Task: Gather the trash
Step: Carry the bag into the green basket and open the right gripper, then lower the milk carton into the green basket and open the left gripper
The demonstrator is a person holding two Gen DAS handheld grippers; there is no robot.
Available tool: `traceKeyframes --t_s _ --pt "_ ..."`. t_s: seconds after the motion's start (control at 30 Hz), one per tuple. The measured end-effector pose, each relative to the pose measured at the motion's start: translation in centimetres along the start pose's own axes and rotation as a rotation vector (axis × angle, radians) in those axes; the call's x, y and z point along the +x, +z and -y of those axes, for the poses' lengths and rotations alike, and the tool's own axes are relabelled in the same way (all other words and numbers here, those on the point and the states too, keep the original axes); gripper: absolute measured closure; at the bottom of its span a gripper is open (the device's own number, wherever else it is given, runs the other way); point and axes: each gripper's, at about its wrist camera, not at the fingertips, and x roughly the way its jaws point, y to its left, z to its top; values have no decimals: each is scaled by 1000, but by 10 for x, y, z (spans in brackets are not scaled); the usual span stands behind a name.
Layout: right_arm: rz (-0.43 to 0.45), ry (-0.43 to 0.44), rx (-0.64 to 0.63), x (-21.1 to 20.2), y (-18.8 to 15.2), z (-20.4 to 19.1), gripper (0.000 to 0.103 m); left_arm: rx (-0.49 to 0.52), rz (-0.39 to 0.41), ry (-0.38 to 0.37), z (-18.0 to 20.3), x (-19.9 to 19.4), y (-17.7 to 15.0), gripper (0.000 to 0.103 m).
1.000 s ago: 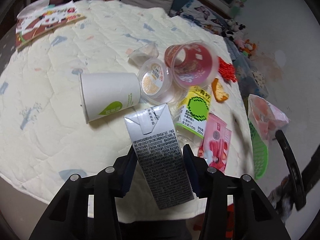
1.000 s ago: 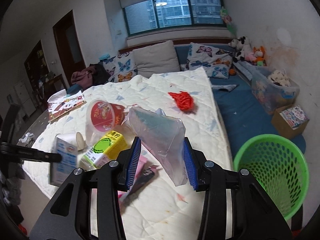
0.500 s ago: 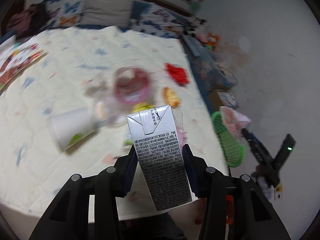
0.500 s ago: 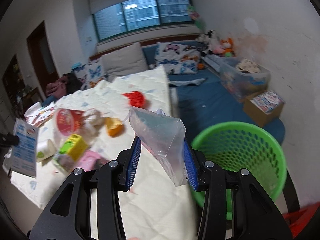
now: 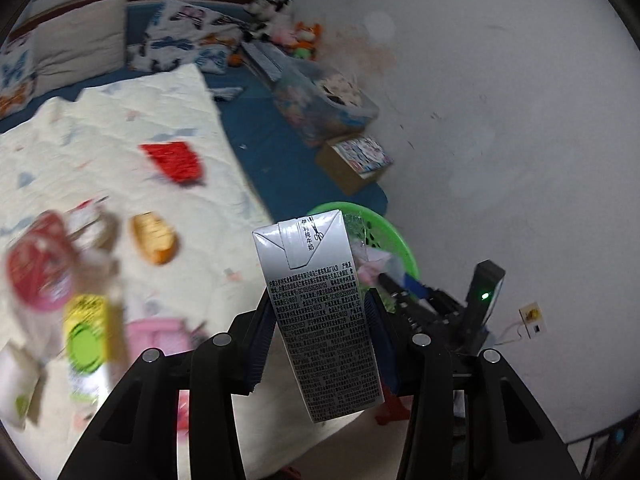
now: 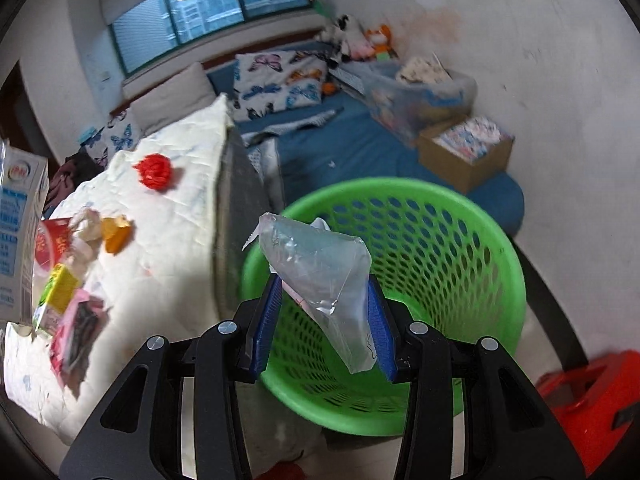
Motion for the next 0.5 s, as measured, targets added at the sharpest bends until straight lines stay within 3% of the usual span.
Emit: traceKeyframes --t_s 0.27,0.33,0.5 --pt "-65 5 68 32 -7 32 57 79 -87 -17 35 64 27 59" --pt "-68 16 82 35 -9 35 46 87 -110 -27 39 81 32 59" --pt "-54 4 112 34 -11 48 40 106 -152 -30 47 117 41 59"
